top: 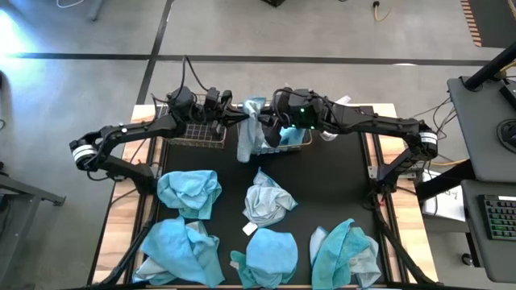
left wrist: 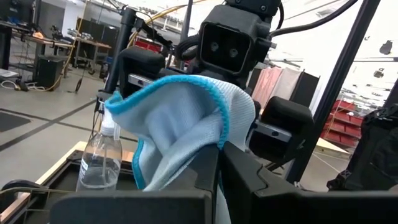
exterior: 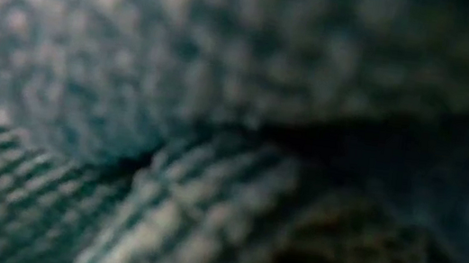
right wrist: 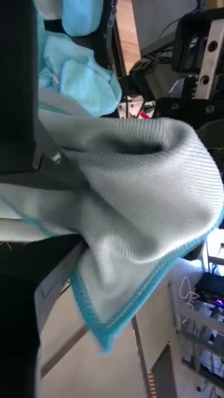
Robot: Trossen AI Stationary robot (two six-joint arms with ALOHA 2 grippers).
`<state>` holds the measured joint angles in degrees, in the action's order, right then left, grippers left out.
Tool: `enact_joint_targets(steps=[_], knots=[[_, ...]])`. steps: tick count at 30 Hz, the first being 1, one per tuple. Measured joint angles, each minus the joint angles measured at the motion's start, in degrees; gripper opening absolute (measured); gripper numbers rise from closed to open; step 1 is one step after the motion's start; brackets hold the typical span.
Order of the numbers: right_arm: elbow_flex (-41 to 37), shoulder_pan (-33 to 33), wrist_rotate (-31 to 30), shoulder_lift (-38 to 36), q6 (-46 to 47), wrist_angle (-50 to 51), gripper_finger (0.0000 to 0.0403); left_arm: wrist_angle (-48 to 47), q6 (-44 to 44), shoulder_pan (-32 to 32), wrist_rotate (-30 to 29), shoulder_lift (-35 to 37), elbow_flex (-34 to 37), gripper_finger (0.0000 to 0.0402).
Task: Sort microfiber towel by color & place in baskets
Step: Put the light-blue microfiber towel into the left wire basket
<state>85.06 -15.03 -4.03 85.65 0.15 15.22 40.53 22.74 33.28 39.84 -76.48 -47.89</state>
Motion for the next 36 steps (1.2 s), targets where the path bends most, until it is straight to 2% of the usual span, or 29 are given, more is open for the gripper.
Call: enact_joint_targets(steps=[4,8,23,29,36], knots=[[0.0,0.0,-0.1,-0.9,0.3,2.2,0.0153,0.0,0.0,0.0,0.0,0.1,0.0,0.0],[0.0,0.0,-0.5,-2.5,0.7,6.1,0.0165,0.0,0.0,0.5,0.0,1.1,0.0,0.0],[0.0,0.0,-1.1,-7.1,4.4,16.1,0.0148,-1.3,0.2,7.0,-0.3,13.2,0.0,0.0],[0.0,0.1,-1.1,-7.0,6.3,19.8,0.0143,-4.6,0.2,12.0,-0.3,18.9,0.0,0.0],[0.0,0.1,-1.1,-6.8,7.7,24.6,0.0143,-12.2,0.2,21.1,-1.2,24.5,0.0,0.0]])
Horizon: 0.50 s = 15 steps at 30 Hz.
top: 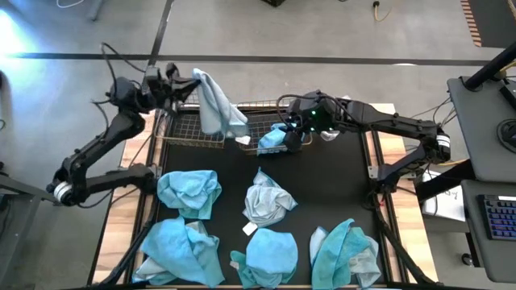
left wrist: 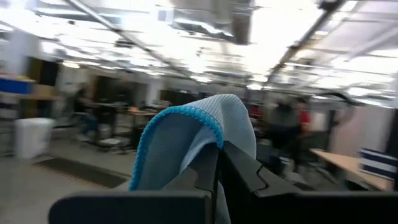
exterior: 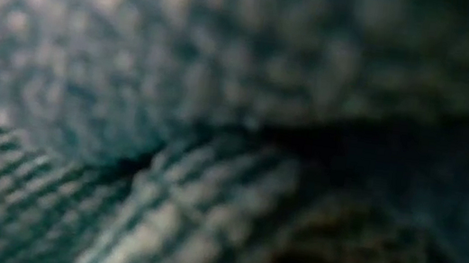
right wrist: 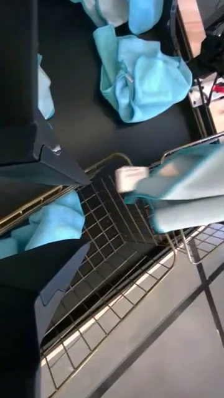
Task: Sort microfiber towel by color & place in baskets
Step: Put the light-blue microfiber towel into the left wire basket
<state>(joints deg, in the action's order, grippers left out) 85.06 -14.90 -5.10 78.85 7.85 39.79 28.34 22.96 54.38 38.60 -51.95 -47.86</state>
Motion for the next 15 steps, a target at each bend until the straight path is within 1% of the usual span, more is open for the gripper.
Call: enact_joint_targets(steps=[4,15], knots=[[0.0,0.0,0.0,0.0,0.1,0.5,0.0138,-3.7,0.0,5.0,-2.2,1.7,0.0,0.0],[0.0,0.0,0.0,0.0,0.1,0.5,0.0137,-12.8,-1.5,13.4,-5.7,3.9,0.0,0.0]])
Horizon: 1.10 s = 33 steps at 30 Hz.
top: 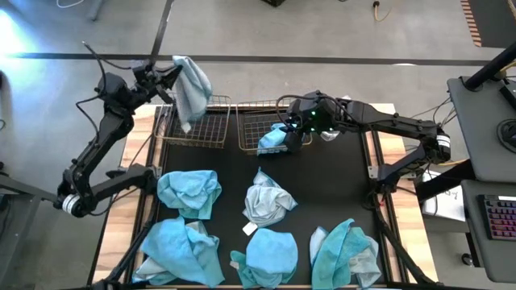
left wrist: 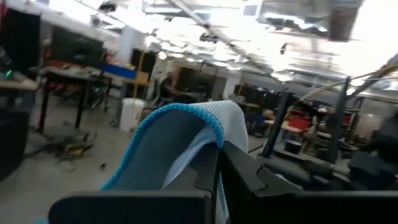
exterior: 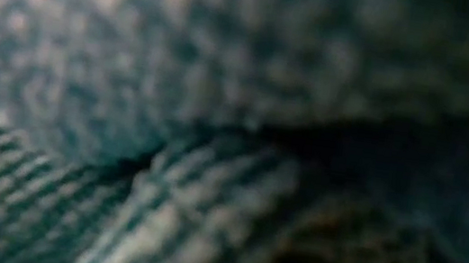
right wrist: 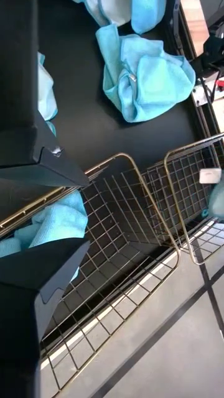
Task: Sort microfiber towel by color & place in baskets
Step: Put the light-blue microfiber towel into the left wire basket
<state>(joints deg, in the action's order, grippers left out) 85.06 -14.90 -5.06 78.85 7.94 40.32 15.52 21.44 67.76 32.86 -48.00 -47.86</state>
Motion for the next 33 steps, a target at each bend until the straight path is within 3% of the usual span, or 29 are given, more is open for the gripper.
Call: enact_joint_targets(steps=[4,12,27,33], knots=[[0.0,0.0,0.0,0.0,0.0,0.0,0.0132,-4.8,-2.1,1.1,-0.1,0.9,0.0,0.0],[0.0,0.0,0.0,0.0,0.0,0.1,0.0137,-10.1,-5.1,1.2,-6.4,2.9,0.0,0.0004],[0.0,0.0,0.0,0.0,-0.3,0.5,0.0139,-24.8,-9.0,1.1,-6.4,7.6,0.0,0.0093],[0.0,0.0,0.0,0.0,-0.4,2.3,0.0132,-34.9,-7.6,1.1,-6.4,9.3,0.0,0.0107]])
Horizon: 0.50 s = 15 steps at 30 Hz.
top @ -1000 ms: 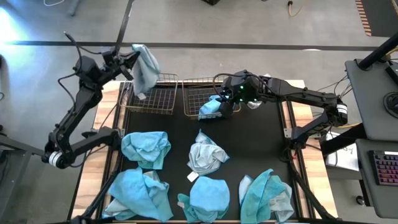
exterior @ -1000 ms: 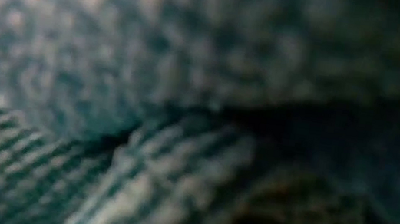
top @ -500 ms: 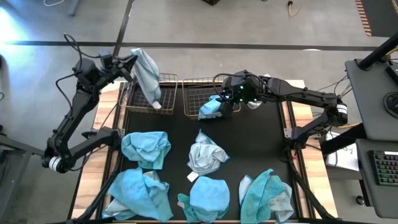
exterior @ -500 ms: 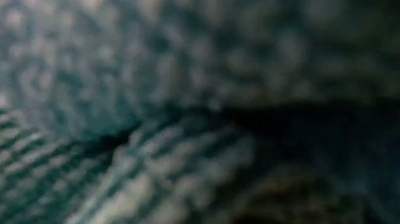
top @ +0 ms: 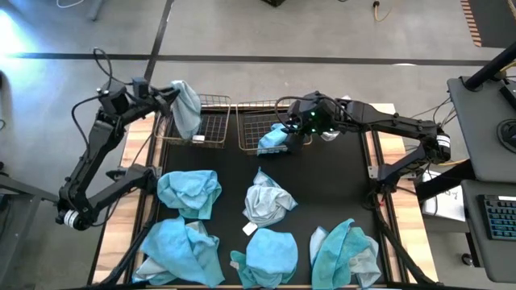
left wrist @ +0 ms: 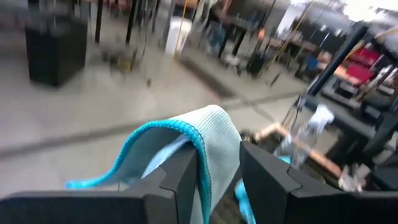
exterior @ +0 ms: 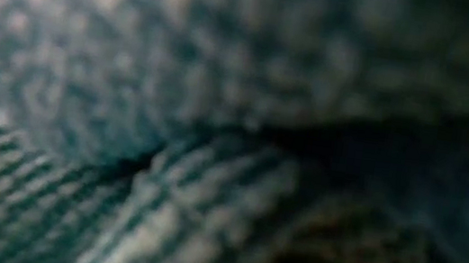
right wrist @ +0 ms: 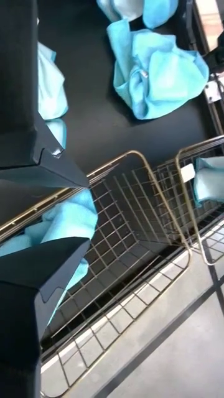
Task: Sort microfiber towel by color & place in baskets
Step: Put the light-blue microfiber towel into the left wire basket
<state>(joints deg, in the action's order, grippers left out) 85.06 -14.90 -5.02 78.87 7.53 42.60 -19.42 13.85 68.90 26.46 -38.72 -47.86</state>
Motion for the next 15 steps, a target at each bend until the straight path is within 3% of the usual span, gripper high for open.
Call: enact_joint_targets(steps=[7,15], knots=[[0.0,0.0,0.0,0.0,0.0,1.5,0.0132,-15.9,-3.4,0.0,-2.1,1.0,0.0,0.0107],[0.0,0.0,0.0,0.0,0.0,1.7,0.013,-19.2,-4.2,-0.1,-6.1,1.9,0.0,0.0107]])
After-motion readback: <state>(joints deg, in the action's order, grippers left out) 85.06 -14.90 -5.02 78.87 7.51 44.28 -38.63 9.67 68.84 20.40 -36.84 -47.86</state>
